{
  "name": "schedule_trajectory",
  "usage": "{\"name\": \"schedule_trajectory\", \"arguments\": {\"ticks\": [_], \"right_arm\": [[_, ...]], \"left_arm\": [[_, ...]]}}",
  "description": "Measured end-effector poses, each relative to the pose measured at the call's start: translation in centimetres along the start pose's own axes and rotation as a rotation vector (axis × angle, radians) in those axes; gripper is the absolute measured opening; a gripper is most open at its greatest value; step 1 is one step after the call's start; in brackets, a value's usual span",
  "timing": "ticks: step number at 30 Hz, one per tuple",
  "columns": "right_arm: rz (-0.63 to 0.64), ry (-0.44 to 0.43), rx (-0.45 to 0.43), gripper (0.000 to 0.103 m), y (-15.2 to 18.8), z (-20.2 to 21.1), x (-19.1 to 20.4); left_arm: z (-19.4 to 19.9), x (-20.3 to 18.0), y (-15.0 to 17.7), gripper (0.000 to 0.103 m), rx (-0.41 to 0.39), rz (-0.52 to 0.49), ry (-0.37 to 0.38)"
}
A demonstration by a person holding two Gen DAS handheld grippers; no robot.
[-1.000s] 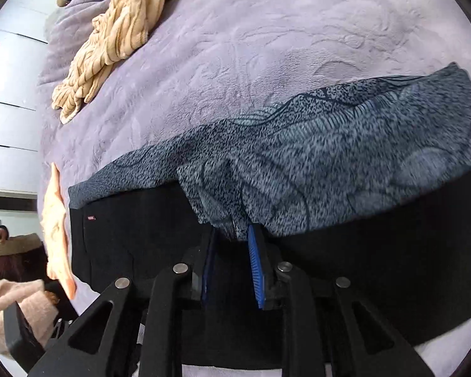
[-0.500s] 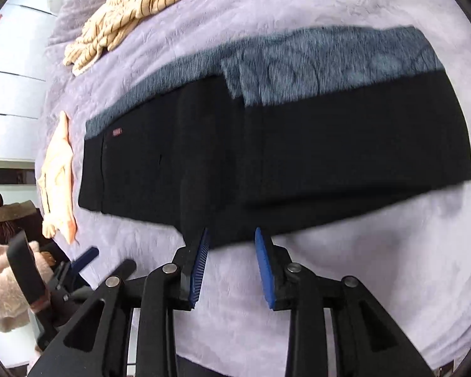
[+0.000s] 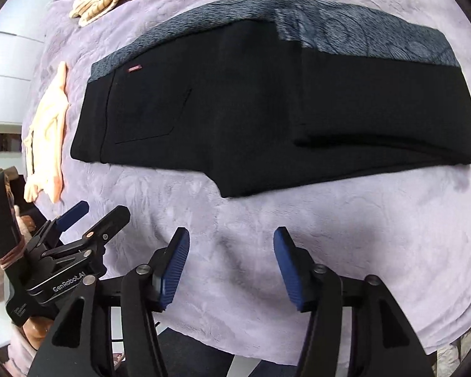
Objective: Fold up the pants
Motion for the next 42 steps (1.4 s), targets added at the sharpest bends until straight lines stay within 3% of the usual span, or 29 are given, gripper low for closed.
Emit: {"name": "schedule_trajectory", "arguments": {"ticks": [11,16,23,27,42], "right_arm": [[0.012,0.03,0.048,0.068,0.4,-1.4,1.4],[-0.003,0.034,0.048,0.068,0.4,-1.4,1.2],[-0.069,0.019,-0.018,0.068,0.4,-0.8,0.4],[-0.095,0.015,-0.016,0.068,1.0,-1.0,-0.4],[-0.11,0.033,-0.007,0.068,1.2,-1.1,-1.0]], "left_arm": [[-0.2,4.6,0.5,0.103,-0.003,0.077,-0.014],[0.7,4.4,0.1,0.103,-0.007,0.086,-0.006],[0.6,7.6,-2.4,0.103,-0.03,0.234,0.157],[-0.3,8.6,-3.3,0.103,-0.01,0.27,0.227],[-0.8,7.7,-3.5,0.103,-0.015,0.251,0.168]]}}
Point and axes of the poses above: each gripper's, at about its wrist camera, not at the fingertips, and z roughly against the way its jaws point, x to its left, y to its underside, the point moved 5 cm from there along -z, roughly the way its jaws point, and after that the axes turned 4 degrees about -y, right-handed, at the moved point
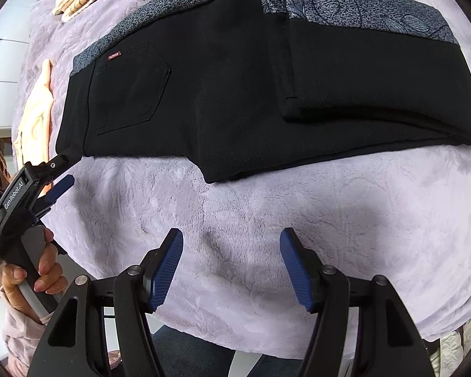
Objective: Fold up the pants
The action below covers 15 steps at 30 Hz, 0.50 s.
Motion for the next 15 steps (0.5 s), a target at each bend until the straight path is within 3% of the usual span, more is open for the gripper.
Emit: {"name": "schedule_trajectory", "arguments": {"ticks": [9,15], "right_arm": [[0.008,0.002,0.003,0.069,-0.1,-0.2,0.4],[0.009,0.006,0.004,0.069,0.0,-0.2,0.6]], "left_arm": [[0.2,-0.1,-0.1,0.103,-0.012,0.003,0.011],[1.6,-0.3,-0.8,0.103,-0.068,0.029,0.143]]}}
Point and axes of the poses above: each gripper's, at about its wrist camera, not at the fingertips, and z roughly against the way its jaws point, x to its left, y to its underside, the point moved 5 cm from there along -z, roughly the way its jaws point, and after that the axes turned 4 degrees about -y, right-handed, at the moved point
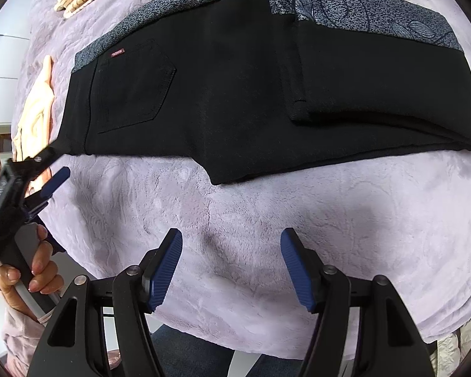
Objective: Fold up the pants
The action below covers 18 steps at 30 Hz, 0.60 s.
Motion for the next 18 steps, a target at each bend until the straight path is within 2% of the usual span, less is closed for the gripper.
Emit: {"name": "schedule_trajectory", "arguments": {"ticks": [3,7,14,16,18], "right_arm": [[-0.004,0.0,0.002,0.069,0.0,-0.1,-0.1],[0.004,-0.025,-0.004,0.069,-0.8,0.6,0.3],[0.098,0.02,-0.25,0.072,-7.3,8.2,2.7],[0.136,0.054,-0.274,0.076,-7.8,8.9,3.2],[0.146,0.046,-0.247,0.076,-6.9,8.0,3.4]], "left_arm": [[-1.0,1.2,-0.1,0.103,0.035,0.033,-0.029],[-1.1,1.7,-0.1,0.103,0.041,0.055,-0.045],[-0.4,1.5,-0.2,0.103,0.012,0.046,-0.02],[-0.9,1.7,-0.1,0.103,0.021,0.059,-0.001],[-1.7,2.3,0.3,0.103,0.043,0.079,0.017]]}}
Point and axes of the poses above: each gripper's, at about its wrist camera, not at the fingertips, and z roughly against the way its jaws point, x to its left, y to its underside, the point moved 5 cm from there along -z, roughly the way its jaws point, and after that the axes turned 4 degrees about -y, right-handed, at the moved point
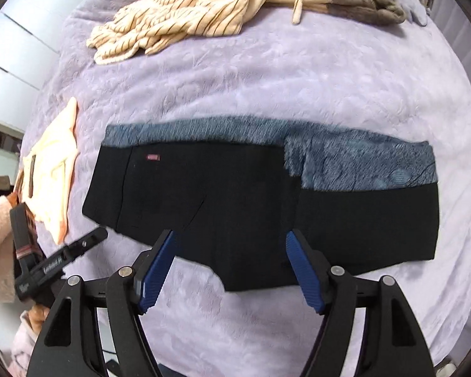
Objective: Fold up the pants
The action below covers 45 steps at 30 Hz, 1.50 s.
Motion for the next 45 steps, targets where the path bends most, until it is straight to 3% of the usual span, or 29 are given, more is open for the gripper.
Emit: {"name": "schedule_trajectory", "arguments": {"ticks": [4,8,14,21,23,27,29,31,32,33,35,37,38,39,42,45], "right_arm": [[-0.096,-0.063,0.101,0.076,4.1,-3.0,-1.0],[-0.151,-0.044,0.176,0.076,7.6,-5.0,-1.4],[-0.186,-0.03,0.167,0.076,8.3,-4.8,-1.4],[-0.113,-0.05,0.189,0.076,7.6,-5.5,0.1],[-0.101,-0.058,0.186,0.076,7.1,-5.6,0.3],[-0.085,-0.069,0.133,0.076,5.2,-3.9,-0.1],[-0.076,-0.057,0.083,0.076,3.3,-2.3,-0.8],[-0.077,-0.05,0.049,0.076,1.5,-1.2,-1.4],[-0.08,-0.048,0.027,0.076,0.3,-0.4,-1.8],[-0.083,-0.052,0.012,0.076,-0.9,0.3,-2.0],[-0.078,-0.071,-0.01,0.076,-3.3,1.3,-1.9],[-0.047,-0.091,0.006,0.076,-5.6,2.0,-1.0],[-0.02,-0.099,0.029,0.076,-6.6,1.9,-0.1],[0.02,-0.103,0.056,0.076,-7.6,1.8,1.2],[0.126,-0.148,0.13,0.076,-9.1,1.2,5.8],[0.233,-0.186,0.247,0.08,-9.7,-0.9,11.4]], "left_arm": [[-1.3,0.9,0.4,0.103,0.032,0.015,0.05],[-2.0,0.8,-0.6,0.103,0.033,0.017,0.104],[-2.1,-0.6,-1.7,0.103,0.009,0.022,0.232],[-4.3,-0.3,-2.9,0.103,-0.013,0.109,0.186],[-3.8,-1.5,-3.3,0.103,-0.022,0.087,0.128],[-1.2,-6.6,-3.3,0.103,-0.157,-0.161,0.014],[-1.9,-7.4,-3.4,0.103,-0.165,-0.211,-0.045],[-4.1,-5.8,-3.7,0.102,-0.097,-0.139,-0.08],[-5.1,-4.6,-3.9,0.095,-0.059,-0.075,-0.109],[-5.8,-3.5,-4.0,0.081,-0.039,-0.026,-0.162],[-5.4,-4.0,-4.1,0.074,-0.078,-0.054,-0.197],[-4.3,-6.5,-3.7,0.051,-0.179,-0.234,-0.337],[-4.0,-7.6,-3.3,0.047,-0.215,-0.318,-0.406],[-4.0,-9.3,-2.4,0.047,-0.265,-0.458,-0.501],[-4.6,-11.4,-0.4,0.045,-0.337,-0.687,-0.649],[-5.0,-12.1,0.4,0.045,-0.356,-0.761,-0.696]]}}
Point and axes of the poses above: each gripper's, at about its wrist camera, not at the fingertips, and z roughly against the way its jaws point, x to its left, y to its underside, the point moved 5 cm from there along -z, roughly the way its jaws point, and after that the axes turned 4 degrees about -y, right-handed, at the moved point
